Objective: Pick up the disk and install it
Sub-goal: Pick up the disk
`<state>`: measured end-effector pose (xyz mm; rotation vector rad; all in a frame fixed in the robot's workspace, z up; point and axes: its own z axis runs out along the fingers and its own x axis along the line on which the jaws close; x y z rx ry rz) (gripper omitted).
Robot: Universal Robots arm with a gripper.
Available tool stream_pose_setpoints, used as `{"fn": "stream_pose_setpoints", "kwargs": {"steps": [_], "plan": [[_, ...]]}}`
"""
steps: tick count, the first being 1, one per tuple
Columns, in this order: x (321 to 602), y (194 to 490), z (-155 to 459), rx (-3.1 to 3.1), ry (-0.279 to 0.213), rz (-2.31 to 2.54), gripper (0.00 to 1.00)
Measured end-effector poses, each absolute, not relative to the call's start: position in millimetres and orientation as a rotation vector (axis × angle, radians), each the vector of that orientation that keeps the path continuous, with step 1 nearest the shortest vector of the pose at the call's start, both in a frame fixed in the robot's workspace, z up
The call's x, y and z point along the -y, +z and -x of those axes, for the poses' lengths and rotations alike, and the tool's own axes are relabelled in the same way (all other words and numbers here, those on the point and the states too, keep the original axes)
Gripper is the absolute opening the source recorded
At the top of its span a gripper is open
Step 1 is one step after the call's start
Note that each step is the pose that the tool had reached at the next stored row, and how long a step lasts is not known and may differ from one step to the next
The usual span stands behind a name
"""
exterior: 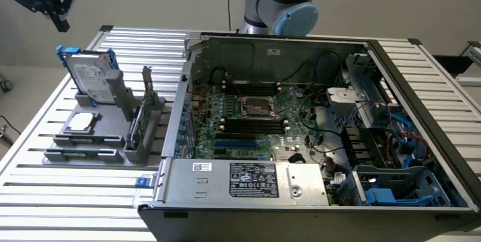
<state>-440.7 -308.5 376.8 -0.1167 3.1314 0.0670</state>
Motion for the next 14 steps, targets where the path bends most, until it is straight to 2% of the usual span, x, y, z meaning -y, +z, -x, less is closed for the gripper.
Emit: {"fn": "stream_pose_setpoints", "kwargs": {"steps": [14], "plan": [[308.5, 376.6, 440.7, -3.097, 0.068, 0.513, 0.11]]}}
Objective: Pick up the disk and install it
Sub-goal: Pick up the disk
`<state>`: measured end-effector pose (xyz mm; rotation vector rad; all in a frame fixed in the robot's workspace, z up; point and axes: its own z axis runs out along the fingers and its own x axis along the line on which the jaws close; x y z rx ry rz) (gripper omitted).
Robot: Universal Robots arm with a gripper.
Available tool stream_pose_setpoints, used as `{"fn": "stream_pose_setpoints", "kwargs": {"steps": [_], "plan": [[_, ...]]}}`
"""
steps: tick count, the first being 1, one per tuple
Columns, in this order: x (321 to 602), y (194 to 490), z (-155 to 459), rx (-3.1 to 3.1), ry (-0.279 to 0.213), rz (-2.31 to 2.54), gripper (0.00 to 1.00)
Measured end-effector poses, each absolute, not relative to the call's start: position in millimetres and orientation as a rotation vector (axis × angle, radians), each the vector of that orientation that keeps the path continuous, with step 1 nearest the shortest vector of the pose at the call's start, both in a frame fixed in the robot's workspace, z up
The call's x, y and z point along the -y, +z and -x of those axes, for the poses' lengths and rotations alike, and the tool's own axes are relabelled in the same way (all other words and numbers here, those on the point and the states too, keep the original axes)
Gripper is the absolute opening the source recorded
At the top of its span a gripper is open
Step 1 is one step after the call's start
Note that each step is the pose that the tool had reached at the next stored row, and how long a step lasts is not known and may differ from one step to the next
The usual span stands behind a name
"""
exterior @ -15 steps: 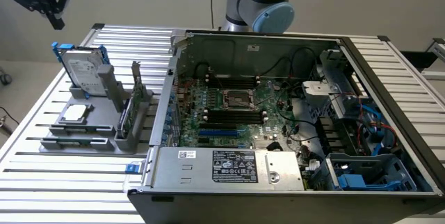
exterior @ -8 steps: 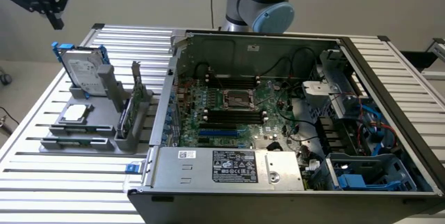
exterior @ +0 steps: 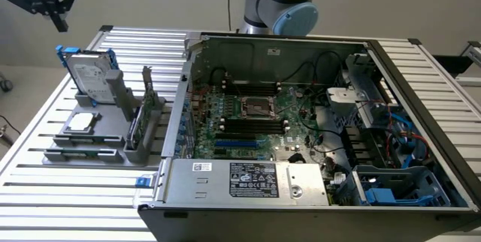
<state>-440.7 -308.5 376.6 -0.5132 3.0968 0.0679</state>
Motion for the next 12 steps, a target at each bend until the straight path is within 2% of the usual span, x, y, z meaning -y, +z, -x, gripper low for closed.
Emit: {"fn": "stream_pose_setpoints", "kwargs": {"steps": [12], "plan": [[308.5, 376.1, 440.7, -3.027, 0.068, 0.850, 0.11]]}}
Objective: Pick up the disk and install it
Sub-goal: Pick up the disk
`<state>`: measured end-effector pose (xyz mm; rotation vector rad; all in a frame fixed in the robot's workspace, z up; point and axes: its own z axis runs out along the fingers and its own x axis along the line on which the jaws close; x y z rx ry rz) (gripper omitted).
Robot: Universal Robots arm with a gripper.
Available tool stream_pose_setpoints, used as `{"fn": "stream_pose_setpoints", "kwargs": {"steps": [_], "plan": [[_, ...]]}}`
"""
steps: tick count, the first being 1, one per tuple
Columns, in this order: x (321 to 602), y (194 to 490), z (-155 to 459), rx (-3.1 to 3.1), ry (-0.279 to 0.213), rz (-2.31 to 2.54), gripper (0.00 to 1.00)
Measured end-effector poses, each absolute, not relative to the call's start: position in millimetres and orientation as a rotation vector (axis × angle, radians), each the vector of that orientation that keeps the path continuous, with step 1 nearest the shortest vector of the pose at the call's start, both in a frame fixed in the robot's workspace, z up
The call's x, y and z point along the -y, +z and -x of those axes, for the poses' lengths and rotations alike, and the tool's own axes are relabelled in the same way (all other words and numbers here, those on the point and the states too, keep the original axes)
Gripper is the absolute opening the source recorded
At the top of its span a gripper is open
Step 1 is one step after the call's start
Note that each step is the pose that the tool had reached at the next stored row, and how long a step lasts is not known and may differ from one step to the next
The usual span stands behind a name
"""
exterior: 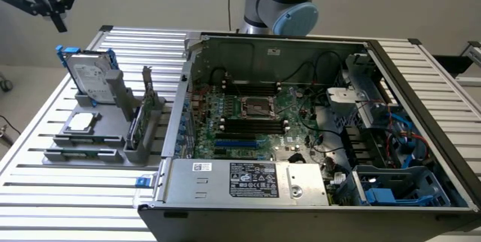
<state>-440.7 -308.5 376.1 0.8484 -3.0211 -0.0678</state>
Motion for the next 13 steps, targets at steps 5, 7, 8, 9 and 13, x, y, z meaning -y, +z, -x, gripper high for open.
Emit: {"fn": "stream_pose_setpoints", "kwargs": {"steps": [5, 7, 8, 9, 13], "plan": [[308.5, 375.6, 440.7, 2.978, -0.068, -0.983, 0.11], [308.5, 375.3, 440.7, 2.958, -0.067, -1.037, 0.11], [308.5, 375.2, 440.7, 2.949, -0.067, -1.064, 0.11], [308.5, 375.0, 440.7, 2.939, -0.067, -1.090, 0.11], [308.6, 374.5, 440.6, 2.895, -0.067, -1.197, 0.11]]}}
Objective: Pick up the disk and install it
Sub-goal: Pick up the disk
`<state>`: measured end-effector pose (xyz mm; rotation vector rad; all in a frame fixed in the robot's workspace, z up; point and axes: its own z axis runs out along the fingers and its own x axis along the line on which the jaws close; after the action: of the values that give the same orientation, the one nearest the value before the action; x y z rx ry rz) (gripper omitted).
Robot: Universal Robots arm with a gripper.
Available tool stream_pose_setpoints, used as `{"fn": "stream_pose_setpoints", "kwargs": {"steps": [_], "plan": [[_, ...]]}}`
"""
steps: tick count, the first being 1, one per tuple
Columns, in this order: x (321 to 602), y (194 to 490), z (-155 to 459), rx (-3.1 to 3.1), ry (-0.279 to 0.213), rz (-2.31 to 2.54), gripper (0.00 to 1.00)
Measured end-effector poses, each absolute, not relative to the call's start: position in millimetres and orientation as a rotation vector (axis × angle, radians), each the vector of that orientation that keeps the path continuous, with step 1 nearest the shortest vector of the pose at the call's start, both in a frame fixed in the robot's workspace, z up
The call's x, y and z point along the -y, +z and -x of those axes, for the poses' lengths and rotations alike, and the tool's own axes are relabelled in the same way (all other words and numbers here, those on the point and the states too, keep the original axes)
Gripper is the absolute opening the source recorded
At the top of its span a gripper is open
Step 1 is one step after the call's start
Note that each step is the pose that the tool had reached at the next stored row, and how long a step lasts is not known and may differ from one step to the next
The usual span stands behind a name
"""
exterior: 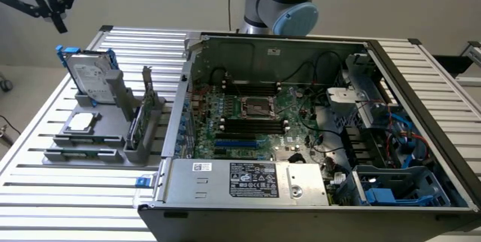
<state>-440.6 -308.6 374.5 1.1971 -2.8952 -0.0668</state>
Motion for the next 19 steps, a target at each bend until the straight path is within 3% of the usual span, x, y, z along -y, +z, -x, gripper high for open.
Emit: {"fn": "stream_pose_setpoints", "kwargs": {"steps": [19], "plan": [[308.5, 371.1, 440.7, 2.641, -0.063, -1.672, 0.11]]}}
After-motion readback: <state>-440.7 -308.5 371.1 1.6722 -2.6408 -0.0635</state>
